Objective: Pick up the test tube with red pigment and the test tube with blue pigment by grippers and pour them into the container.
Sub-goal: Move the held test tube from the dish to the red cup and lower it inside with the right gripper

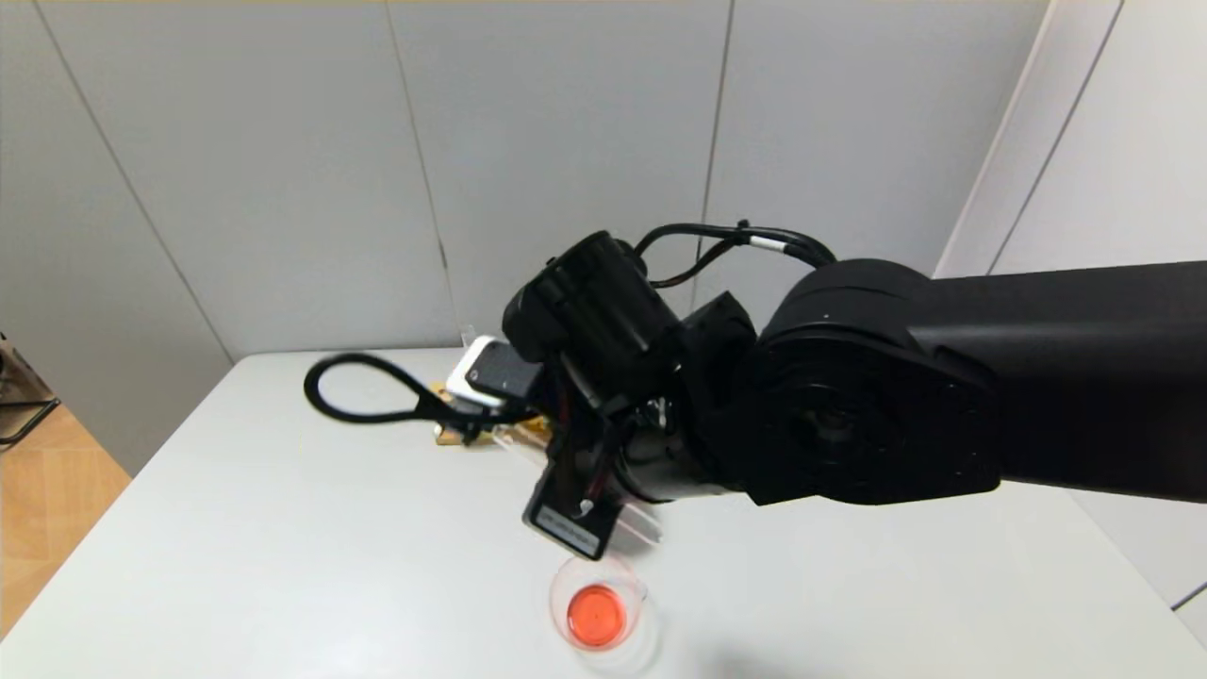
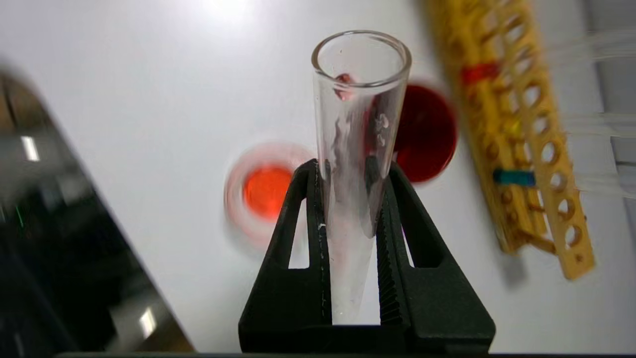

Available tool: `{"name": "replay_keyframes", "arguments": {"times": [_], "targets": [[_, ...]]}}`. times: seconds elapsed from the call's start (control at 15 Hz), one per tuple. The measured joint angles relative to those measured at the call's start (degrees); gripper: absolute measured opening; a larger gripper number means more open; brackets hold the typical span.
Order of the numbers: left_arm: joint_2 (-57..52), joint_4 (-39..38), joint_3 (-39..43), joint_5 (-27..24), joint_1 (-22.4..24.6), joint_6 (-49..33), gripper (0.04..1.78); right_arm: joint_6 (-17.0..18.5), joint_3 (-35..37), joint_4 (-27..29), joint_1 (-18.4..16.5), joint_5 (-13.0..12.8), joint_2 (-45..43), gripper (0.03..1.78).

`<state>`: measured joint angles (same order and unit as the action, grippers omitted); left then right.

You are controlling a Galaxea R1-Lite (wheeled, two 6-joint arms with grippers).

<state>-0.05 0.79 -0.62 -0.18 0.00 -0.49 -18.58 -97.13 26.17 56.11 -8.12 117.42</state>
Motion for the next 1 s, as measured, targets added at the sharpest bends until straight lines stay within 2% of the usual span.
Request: {"name": "replay_keyframes", "arguments": {"times": [0.27,0.33,0.4,0.53,1.0], "targets": [[0.00,0.00,0.00,0.02,0.00,0.02,1.75,16.98,11.25,-38.22,-4.16,0.40,-0.77,0.35],[0.00,0.00,0.00,0.00,0.00,0.02,1.75,20.61,12.37,-45.69,-5.67,0.44,-0.16,0.35],[0.00,0.00,0.00,0.02,0.00,0.02,1.75,22.67,12.76,-50.48,-6.80,0.55,0.52,0.35],[0.00,-0.02,0.00,0.02,0.00,0.02,1.75,24.27,12.91,-54.22,-8.18,1.21,2.04,0.35],[0.00,-0.02,0.00,0.00,0.00,0.05,1.75,25.51,16.63,-54.44,-11.61,1.26,4.35,0.35]]}}
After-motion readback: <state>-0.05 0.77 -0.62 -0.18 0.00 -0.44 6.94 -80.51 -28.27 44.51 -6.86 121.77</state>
